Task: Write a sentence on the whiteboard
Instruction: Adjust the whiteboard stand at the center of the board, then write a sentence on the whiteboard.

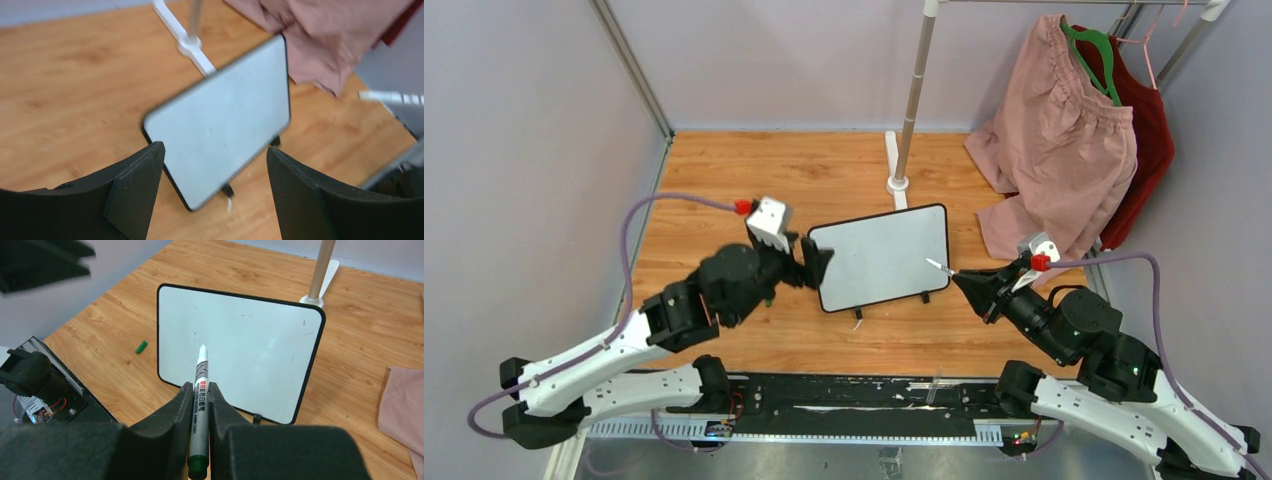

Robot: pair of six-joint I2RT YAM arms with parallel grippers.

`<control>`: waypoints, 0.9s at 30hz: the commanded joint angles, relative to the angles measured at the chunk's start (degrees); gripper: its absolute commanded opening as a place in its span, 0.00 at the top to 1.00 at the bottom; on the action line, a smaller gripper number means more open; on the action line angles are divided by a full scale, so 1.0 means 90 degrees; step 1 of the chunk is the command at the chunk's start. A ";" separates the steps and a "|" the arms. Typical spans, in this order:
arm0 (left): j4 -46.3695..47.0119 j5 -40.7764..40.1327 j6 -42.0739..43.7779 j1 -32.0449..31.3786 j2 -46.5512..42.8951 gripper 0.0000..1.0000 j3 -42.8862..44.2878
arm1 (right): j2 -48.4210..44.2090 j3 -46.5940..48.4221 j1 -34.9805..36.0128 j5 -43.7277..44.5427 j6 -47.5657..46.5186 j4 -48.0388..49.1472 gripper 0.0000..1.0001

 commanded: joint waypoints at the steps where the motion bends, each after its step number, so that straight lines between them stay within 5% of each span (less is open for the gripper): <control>1: -0.0858 0.1386 0.1793 0.1577 0.0949 0.20 0.1550 | 0.0084 0.0042 0.0037 -0.0325 -0.0254 0.0347 1.00; 6: -0.0718 0.4709 0.1942 0.3507 0.2083 0.19 0.2387 | 0.0422 0.0106 0.0037 -0.0592 -0.0353 0.0376 1.00; 9: -0.0262 0.5674 0.2737 0.3640 0.2570 0.19 0.2484 | 0.0509 0.0151 0.0037 -0.0639 -0.0446 0.0410 1.00; 12: -0.0054 0.6193 0.3066 0.3669 0.2998 0.16 0.2708 | 0.0479 0.0194 0.0037 -0.0639 -0.0622 0.0507 1.00; 20: -0.2058 0.8084 0.3912 0.3859 0.4998 0.11 0.4862 | 0.0412 0.0190 0.0037 -0.0774 -0.1021 0.0668 1.00; 27: -0.2275 0.8388 0.3713 0.4018 0.6076 0.12 0.5651 | 0.0638 0.0129 0.0037 -0.1261 -0.1136 0.0914 1.00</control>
